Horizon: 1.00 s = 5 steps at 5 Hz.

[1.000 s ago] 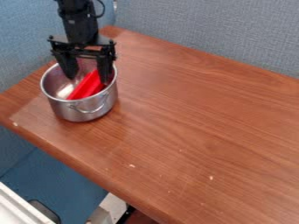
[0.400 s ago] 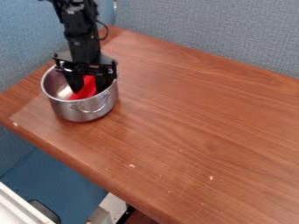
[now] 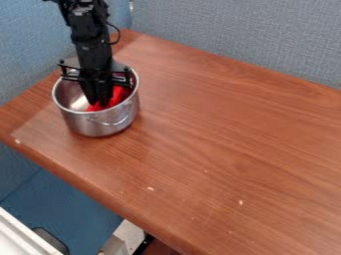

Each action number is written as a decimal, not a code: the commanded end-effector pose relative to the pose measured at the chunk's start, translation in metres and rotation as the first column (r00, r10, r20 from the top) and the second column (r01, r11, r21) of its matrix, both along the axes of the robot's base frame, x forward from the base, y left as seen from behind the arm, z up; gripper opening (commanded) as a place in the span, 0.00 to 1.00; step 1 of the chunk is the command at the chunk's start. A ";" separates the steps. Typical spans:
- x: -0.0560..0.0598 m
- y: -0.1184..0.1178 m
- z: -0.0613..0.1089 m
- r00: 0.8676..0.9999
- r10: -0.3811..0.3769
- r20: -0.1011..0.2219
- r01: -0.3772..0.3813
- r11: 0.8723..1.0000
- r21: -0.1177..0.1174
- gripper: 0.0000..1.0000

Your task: Move the red object from the metal pot to the table

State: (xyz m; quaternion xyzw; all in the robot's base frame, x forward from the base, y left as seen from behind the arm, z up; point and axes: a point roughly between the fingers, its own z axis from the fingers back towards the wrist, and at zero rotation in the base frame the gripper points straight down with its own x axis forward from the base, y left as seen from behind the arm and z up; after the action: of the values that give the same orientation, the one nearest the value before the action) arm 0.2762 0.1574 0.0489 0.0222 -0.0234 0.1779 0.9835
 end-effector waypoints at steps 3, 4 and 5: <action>0.004 -0.001 0.039 0.997 0.069 0.033 -0.070 0.997 0.015 0.00; 0.010 -0.007 0.041 0.994 0.099 0.042 -0.099 0.995 0.016 0.00; 0.015 -0.015 0.039 0.992 0.122 0.043 -0.123 0.992 0.015 0.00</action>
State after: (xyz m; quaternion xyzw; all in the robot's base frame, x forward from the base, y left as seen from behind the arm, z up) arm 0.2819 0.1376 0.0649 0.0165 -0.0055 0.2418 0.9702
